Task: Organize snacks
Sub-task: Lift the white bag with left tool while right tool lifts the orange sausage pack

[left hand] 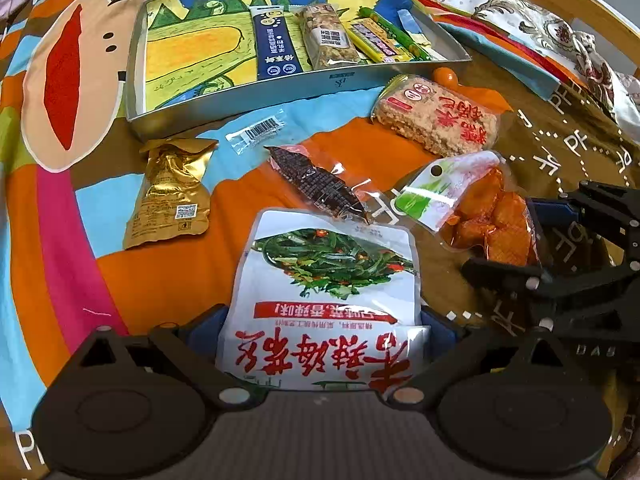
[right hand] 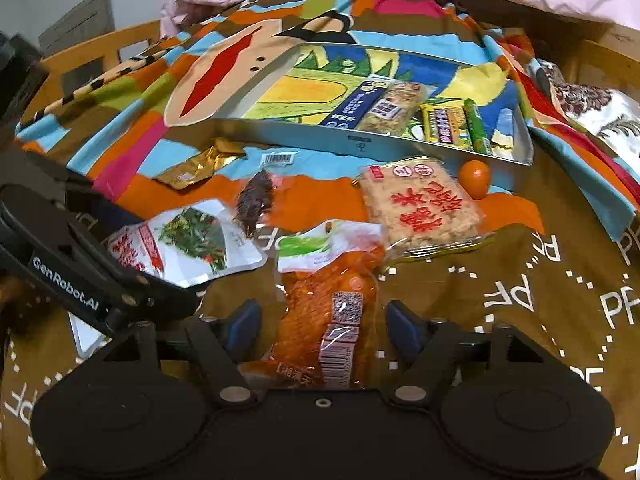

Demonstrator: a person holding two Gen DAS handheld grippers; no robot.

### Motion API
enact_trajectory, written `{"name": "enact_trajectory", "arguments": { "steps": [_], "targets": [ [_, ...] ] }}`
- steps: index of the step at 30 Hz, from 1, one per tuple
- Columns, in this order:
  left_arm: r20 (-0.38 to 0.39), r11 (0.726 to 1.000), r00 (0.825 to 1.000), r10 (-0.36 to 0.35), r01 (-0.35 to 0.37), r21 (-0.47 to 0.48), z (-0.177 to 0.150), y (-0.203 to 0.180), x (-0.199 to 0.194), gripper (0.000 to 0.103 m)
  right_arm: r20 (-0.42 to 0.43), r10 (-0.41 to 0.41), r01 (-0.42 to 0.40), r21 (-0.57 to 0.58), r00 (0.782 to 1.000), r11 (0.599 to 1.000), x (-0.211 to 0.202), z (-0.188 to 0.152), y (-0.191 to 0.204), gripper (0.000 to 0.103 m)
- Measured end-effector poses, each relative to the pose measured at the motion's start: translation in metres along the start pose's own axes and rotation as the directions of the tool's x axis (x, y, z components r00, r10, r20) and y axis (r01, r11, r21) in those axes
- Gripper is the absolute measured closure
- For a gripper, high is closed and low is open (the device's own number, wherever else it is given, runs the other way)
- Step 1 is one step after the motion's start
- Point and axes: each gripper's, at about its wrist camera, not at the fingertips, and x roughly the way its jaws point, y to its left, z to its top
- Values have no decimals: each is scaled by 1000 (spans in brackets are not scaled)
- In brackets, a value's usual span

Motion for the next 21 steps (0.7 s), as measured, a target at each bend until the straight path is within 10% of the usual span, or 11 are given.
{"name": "enact_trajectory", "arguments": {
  "steps": [10,14,21],
  "targets": [
    [76,992,990,123,-123,-1,-26,-12,-15,5,42,-53,57,-103,998,993,-1,-13,10,20],
    [107,989,984,145,-139,-58,-39,-18,-22,5,73,-60,71,-151,995,986,-4,-21,20,42],
    [179,975,975,135,-98,-199,-57,-16,-43,5,143,-115,153,-297,983,943,-17,-34,45,49]
  ]
}}
